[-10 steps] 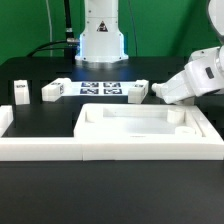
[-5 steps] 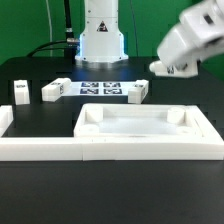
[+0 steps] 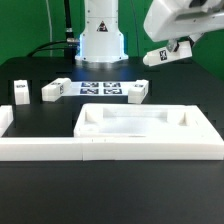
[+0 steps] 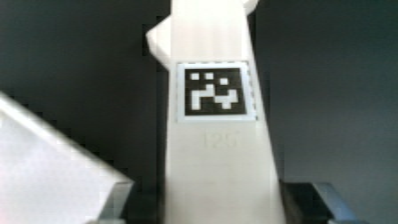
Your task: Assemble desk
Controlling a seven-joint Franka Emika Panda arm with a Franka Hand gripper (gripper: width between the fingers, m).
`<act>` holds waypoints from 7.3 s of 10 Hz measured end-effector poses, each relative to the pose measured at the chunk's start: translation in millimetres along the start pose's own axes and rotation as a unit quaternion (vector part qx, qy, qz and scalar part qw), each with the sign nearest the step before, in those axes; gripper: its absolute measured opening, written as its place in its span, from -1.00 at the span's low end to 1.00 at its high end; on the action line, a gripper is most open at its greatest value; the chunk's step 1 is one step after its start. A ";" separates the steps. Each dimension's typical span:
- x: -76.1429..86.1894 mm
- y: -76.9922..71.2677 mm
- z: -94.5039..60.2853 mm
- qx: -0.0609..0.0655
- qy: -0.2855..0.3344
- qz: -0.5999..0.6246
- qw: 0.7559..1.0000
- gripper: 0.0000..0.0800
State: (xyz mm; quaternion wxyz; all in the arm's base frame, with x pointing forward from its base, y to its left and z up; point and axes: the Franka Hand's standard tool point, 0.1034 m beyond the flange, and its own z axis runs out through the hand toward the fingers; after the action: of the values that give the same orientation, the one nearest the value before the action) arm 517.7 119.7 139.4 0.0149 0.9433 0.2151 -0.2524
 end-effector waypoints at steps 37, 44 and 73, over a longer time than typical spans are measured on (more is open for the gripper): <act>96.6 83.3 -52.6 -0.039 0.529 0.126 0.838 -0.27; 109.4 77.7 -47.1 -0.044 0.544 0.123 0.829 -0.07; 121.3 79.9 -42.6 0.119 0.249 0.292 0.916 -0.20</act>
Offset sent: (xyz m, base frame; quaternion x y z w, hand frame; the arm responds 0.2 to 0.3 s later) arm 0.0455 -0.0378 0.0814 0.0632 0.1039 0.0235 0.9923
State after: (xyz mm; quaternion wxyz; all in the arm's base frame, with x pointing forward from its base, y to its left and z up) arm 665.4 101.4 111.5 -0.0781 0.9912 -0.1050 -0.0178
